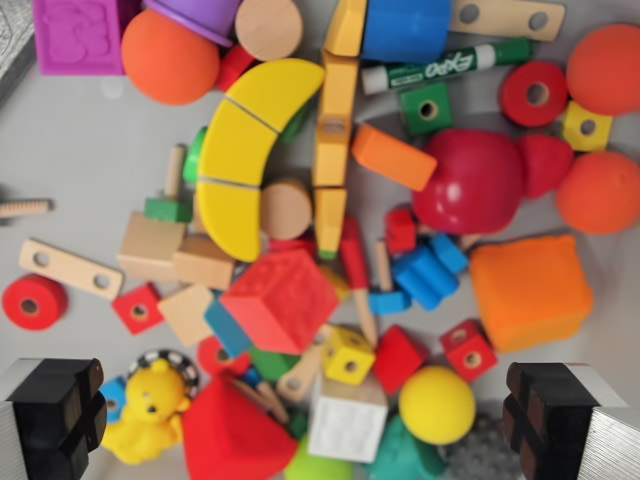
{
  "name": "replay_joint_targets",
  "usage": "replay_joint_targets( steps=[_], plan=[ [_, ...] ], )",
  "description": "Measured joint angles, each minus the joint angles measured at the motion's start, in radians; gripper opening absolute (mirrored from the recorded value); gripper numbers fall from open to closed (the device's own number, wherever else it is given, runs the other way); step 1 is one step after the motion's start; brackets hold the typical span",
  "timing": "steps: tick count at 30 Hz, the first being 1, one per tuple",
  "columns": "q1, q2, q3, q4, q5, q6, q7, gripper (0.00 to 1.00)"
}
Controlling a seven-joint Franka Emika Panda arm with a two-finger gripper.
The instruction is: Pick an object from the bin
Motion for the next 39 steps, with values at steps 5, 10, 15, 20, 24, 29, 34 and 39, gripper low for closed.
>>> replay_joint_targets(
  steps=[5, 10, 15, 20, 24, 29, 34, 39],
  plan=[
    [-0.002, 0.006, 0.000, -0.004, 0.000, 0.010, -0.033, 1.00],
    [-0.006, 0.013, 0.000, -0.008, 0.000, 0.021, -0.073, 1.00],
    [-0.011, 0.023, 0.000, -0.015, 0.000, 0.040, -0.131, 1.00],
    [-0.016, 0.032, 0.000, -0.022, 0.000, 0.056, -0.188, 1.00],
    [-0.020, 0.042, 0.000, -0.028, 0.000, 0.073, -0.242, 1.00],
    [-0.026, 0.057, 0.000, -0.033, 0.000, 0.093, -0.313, 1.00],
    [-0.033, 0.072, 0.000, -0.041, 0.000, 0.117, -0.397, 1.00],
    [-0.040, 0.087, 0.000, -0.047, 0.000, 0.139, -0.474, 1.00]
  ],
)
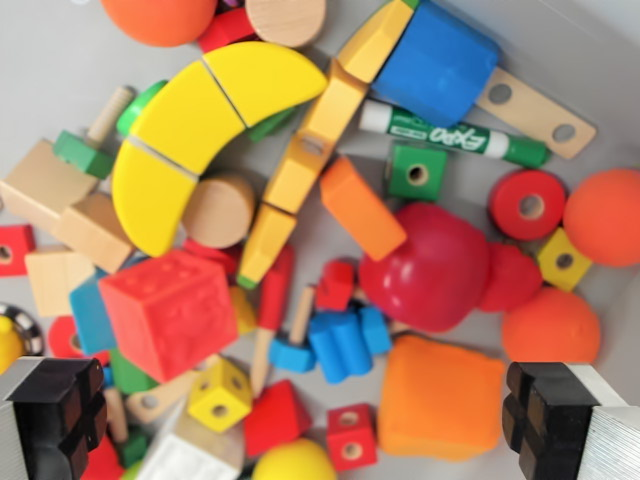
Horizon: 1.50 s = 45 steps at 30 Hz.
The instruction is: Pick an object from the bin
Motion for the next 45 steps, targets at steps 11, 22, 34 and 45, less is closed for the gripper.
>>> replay_joint_targets(
  steps=[11, 22, 34, 45],
  plan=[
    [-0.016, 0.041, 0.001, -0.010, 0.000, 0.053, -0.189, 1.00],
    [-0.037, 0.089, 0.006, -0.013, 0.000, 0.107, -0.389, 1.00],
    [-0.060, 0.146, 0.012, -0.013, 0.000, 0.167, -0.590, 1.00],
    [-0.059, 0.230, 0.012, -0.022, 0.000, 0.256, -0.597, 1.00]
  ],
)
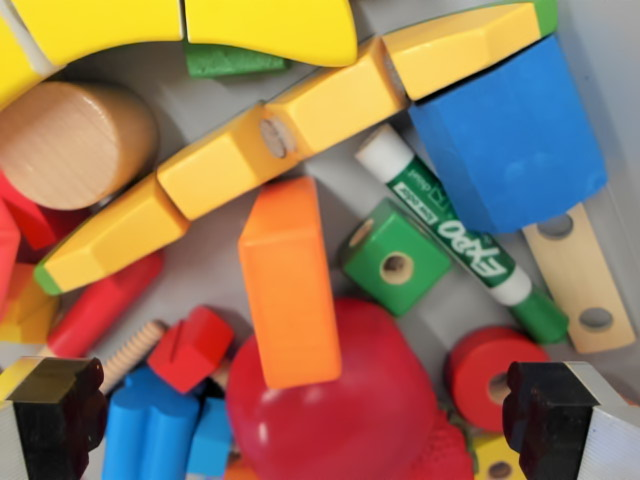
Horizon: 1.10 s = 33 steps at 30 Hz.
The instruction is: Pick an object from the bin
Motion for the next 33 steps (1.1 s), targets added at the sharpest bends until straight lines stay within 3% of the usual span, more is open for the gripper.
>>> replay_joint_targets(
  steps=[10, 24, 25, 33],
  plan=[
    [0.000, 0.068, 0.000, 0.001, 0.000, 0.068, 0.000, 1.00],
    [0.000, 0.115, 0.000, 0.008, 0.000, 0.108, -0.001, 1.00],
    [0.000, 0.116, 0.000, 0.008, 0.000, 0.108, -0.001, 0.00],
    [0.000, 0.116, 0.000, 0.009, 0.000, 0.109, -0.001, 0.00]
  ],
)
